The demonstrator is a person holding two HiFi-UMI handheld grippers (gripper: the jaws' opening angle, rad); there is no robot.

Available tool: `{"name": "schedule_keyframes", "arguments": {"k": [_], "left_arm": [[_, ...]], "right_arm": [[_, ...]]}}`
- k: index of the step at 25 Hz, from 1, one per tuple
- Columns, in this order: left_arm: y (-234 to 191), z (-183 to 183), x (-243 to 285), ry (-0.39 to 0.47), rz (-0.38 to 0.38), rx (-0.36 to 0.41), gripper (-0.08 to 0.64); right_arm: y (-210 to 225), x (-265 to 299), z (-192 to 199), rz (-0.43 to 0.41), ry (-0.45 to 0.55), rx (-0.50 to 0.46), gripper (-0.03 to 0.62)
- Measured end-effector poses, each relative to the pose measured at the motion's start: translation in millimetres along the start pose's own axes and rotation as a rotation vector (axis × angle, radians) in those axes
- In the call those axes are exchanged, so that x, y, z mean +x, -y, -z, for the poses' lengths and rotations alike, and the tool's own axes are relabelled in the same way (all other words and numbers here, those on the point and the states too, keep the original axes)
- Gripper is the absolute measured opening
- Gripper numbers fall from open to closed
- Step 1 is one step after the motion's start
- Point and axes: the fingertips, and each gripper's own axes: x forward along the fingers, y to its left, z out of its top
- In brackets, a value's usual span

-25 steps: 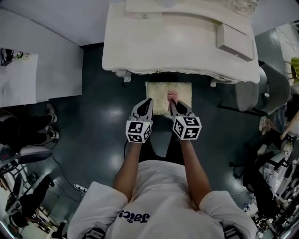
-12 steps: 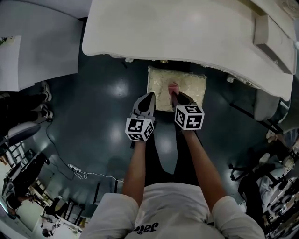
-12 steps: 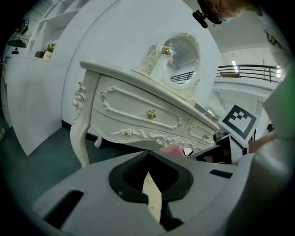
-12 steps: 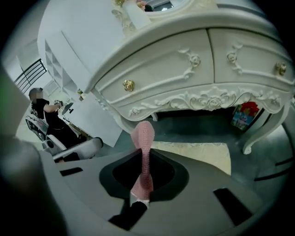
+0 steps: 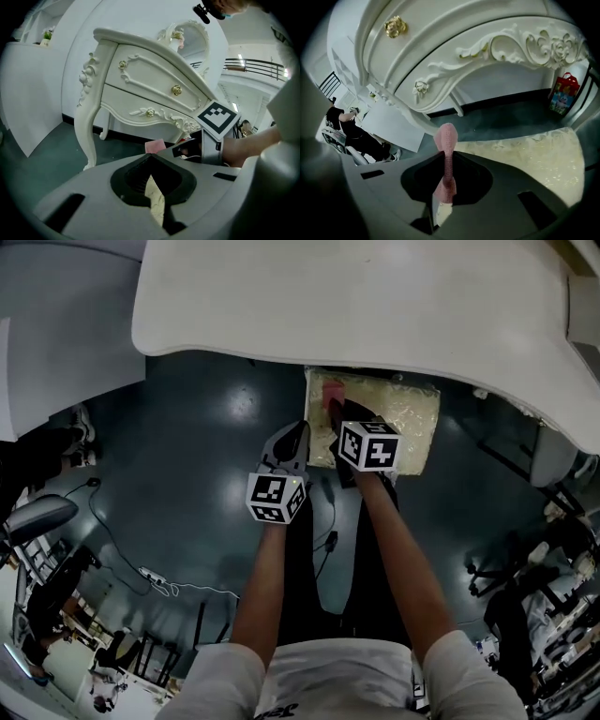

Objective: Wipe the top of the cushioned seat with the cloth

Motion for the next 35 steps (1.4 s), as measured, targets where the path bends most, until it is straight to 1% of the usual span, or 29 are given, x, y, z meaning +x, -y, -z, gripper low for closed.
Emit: {"name": "schedule_keyframes", "arguments": {"k": [3,7,10,13,16,21,29,35], "left_arm": [[-18.1,-1.3,3.3,-0.004,0.002,-0.009,0.012],[-34.8,-4.6,-4.8,-0.009,-0.006,-0.012,0.012],[-43.6,-6.1,-11.3,-0.014,-0.008,-0.003,0.012],[-48.9,-6.1,-15.5,-0.02,-0.01,0.002,0.012],[-49.2,-4.0,-13.7,-0.027,-0.01,0.006,0.012],[-36.8,0.0,-1.7,-0.033,-0.004,0.005,0.012],[-6.6,0.7,17.3,-0.026,0.009,0.008,0.012],[22.7,11.1,30.0,-0.033,0.023,0.011,0.012]], "right_arm": [[-7.7,30.8,-0.9,-0.006,-0.012,0.052,0.025],[-15.4,61.6,3.4,0.014,-0.044,0.112,0.025],[-16.6,80.1,4.3,0.052,-0.059,0.11,0.025],[-13.6,90.5,8.2,0.087,-0.106,0.099,0.025],[-7.3,93.3,12.3,0.092,-0.155,0.083,0.025],[3.8,85.8,9.8,0.098,-0.172,0.086,0.023],[24.0,63.7,5.9,0.071,-0.173,0.08,0.023],[64.8,33.8,6.0,0.098,-0.151,0.095,0.023]]}}
